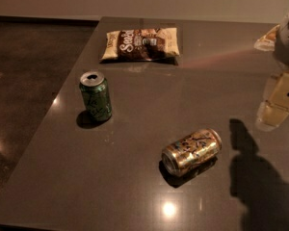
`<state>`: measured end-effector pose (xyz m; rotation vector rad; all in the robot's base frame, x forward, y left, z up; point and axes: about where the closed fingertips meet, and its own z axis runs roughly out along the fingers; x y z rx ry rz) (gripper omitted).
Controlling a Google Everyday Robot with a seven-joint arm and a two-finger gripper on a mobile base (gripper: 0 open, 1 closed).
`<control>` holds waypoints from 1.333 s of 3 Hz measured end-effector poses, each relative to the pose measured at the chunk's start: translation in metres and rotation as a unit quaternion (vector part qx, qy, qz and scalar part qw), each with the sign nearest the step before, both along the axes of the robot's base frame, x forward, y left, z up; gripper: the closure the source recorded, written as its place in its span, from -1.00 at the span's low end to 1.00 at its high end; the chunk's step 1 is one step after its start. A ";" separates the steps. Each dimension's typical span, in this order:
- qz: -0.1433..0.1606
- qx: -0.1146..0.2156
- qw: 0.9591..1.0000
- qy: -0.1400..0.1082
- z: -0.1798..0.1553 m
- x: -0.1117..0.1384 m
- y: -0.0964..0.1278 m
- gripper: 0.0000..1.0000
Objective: Move orange can near brown chip bag
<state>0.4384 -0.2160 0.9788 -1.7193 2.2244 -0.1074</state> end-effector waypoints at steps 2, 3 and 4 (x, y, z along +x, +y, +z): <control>0.026 0.023 0.999 0.010 -0.008 -0.004 0.014 -1.00; 0.087 0.042 0.995 0.023 -0.029 -0.016 0.045 -1.00; 0.145 0.037 0.988 0.034 -0.059 -0.027 0.071 -1.00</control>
Offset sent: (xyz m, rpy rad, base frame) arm -0.0147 0.0387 -0.0272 0.1370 0.0832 0.1600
